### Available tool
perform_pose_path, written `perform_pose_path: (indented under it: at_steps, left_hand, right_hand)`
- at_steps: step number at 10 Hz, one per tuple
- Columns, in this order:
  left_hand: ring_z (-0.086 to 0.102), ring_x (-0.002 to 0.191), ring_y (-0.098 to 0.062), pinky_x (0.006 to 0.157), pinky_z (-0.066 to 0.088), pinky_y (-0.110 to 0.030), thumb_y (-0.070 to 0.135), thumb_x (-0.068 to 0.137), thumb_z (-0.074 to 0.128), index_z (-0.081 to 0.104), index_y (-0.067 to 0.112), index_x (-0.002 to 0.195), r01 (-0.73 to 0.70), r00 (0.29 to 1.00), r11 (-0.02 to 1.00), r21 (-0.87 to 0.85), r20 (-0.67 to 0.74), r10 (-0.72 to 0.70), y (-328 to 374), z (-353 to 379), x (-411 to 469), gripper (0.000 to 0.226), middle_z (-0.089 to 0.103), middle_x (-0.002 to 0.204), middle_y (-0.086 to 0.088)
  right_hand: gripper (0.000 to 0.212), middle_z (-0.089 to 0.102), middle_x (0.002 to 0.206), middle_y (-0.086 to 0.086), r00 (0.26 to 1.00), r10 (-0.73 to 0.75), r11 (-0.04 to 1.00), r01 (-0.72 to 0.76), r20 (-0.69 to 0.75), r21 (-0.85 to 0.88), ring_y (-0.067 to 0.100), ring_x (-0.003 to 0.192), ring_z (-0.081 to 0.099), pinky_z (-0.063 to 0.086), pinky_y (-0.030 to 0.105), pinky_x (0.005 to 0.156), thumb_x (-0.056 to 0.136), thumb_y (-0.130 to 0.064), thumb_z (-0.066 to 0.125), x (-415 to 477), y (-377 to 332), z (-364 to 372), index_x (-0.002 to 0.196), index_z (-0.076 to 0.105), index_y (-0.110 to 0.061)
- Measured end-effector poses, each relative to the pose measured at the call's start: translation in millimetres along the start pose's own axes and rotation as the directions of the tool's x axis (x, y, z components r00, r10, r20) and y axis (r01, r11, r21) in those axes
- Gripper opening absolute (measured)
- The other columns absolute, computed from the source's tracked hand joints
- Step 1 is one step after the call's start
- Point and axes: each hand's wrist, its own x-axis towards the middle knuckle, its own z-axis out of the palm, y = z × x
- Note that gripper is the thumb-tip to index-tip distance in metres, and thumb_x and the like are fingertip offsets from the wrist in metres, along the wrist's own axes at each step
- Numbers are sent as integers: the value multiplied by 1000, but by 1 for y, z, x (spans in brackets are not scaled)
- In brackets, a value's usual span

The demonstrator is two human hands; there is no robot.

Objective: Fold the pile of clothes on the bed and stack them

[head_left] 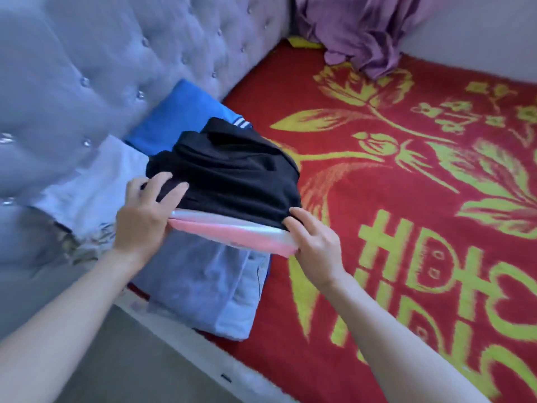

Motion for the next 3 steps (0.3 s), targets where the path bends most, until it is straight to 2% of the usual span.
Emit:
perform_pose_path:
  at_steps: [1,2,3]
  left_hand:
    - [43,106,-42,65,52,-58,-11,65,50,48,14,123,-46,965,980,193,262,-6,-32,-9,-46,63,51,126,-19]
    - [6,143,-35,111,14,-61,15,84,55,9,34,149,-103,469,935,339,846,-255,-42,-14,-91,81,6,158,-4]
    - [-10,144,-29,114,2,-51,32,92,45,-1,36,149,-85,274,950,302,923,-269,-32,-22,-107,73,-12,157,-4]
  right_hand:
    - [21,63,76,5,969,-56,997,69,242,-46,23,60,61,43,23,47,61,-8,49,-23,-43,37,74,65,-13]
    - [43,62,74,-3,767,-122,978,202,630,-56,16,61,62,44,18,48,37,-23,79,-64,-71,55,79,70,-27]
    - [63,68,87,-3,684,-166,969,247,710,-12,14,74,67,51,18,58,30,-35,83,-67,-67,43,92,72,-33]
